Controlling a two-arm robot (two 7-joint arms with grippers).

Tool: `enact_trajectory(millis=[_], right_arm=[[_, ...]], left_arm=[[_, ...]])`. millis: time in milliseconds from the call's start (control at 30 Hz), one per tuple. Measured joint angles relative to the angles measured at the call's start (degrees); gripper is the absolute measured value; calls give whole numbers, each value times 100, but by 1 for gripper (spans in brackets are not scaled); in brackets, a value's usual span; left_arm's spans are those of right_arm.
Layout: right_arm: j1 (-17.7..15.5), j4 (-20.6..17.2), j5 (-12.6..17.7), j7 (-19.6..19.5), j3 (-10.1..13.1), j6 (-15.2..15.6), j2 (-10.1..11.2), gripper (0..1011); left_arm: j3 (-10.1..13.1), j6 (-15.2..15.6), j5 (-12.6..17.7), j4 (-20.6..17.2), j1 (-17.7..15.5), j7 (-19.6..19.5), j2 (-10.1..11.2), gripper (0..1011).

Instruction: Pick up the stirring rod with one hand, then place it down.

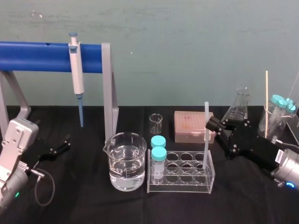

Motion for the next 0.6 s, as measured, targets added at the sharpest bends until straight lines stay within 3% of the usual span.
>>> enact_trajectory(millis=[600], right_arm=[[43, 280, -34, -61, -9, -63, -198, 45]], left_arm=[[0, 0, 0, 0, 0, 0, 0, 1000]])
